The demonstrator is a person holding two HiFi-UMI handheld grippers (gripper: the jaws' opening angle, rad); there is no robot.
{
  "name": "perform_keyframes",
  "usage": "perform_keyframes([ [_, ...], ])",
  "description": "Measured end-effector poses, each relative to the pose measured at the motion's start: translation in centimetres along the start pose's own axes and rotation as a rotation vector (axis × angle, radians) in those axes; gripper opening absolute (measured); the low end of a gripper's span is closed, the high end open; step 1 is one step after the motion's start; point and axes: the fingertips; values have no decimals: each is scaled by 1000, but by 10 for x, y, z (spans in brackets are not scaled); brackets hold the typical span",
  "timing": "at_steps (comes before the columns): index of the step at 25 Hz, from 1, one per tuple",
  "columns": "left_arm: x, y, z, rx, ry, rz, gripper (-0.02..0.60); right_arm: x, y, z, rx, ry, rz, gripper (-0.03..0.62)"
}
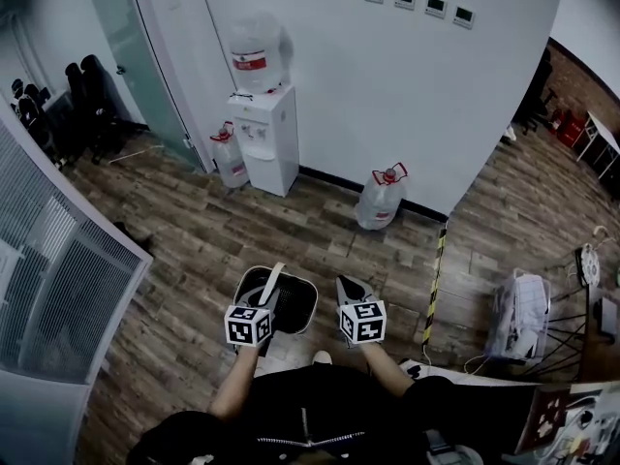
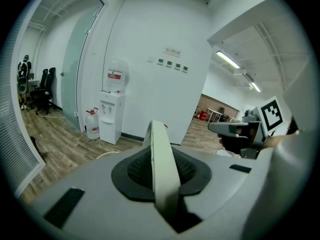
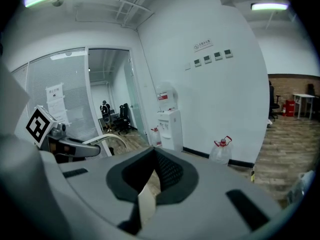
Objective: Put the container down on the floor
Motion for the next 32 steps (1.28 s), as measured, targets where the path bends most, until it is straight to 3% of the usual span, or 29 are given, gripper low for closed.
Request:
perform_keyframes([
  [12,0,39,29,16,3,16,67,40,19,7,-5,25,-7,11],
  [24,-5,62,53,29,21,7,67,47,32,7,-23,24,-9,11],
  [32,-21,105,66,9,22,-38,67,65,73,28,-17,22,-25,11],
])
Point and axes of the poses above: the fingertips, and each gripper's own axes: y forward along the fingers, x to its right, z out of its top
